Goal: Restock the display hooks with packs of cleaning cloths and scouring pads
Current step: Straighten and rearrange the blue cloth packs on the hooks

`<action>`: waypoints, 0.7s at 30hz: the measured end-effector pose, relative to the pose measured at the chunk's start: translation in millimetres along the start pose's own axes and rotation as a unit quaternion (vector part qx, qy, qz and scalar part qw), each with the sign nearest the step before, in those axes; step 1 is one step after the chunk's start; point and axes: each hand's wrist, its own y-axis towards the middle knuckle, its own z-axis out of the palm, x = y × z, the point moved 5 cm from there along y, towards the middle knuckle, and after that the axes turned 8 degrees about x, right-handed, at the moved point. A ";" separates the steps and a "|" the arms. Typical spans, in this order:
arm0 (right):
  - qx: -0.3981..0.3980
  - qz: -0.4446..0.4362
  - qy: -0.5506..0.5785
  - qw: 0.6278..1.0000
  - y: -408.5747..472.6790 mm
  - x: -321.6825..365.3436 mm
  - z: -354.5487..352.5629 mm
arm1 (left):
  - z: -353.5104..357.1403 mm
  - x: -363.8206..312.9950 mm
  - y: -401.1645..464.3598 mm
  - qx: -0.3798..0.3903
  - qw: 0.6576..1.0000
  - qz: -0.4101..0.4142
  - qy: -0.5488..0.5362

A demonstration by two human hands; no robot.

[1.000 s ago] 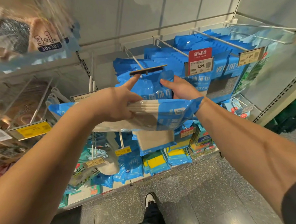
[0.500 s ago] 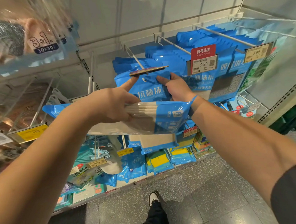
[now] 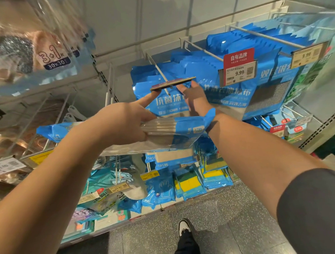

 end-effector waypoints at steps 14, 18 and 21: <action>0.057 0.096 0.207 0.972 -124.5 -25.4 -64.0 | 20.5 11.2 8.6 -0.033 0.979 0.059 -0.191; 0.057 0.027 0.313 0.948 -166.1 -43.4 -79.2 | 29.8 7.1 8.6 -0.046 0.962 0.087 -0.254; 0.074 -0.015 0.341 0.937 -178.6 -43.6 -89.0 | 33.9 2.6 8.2 -0.050 0.946 0.113 -0.301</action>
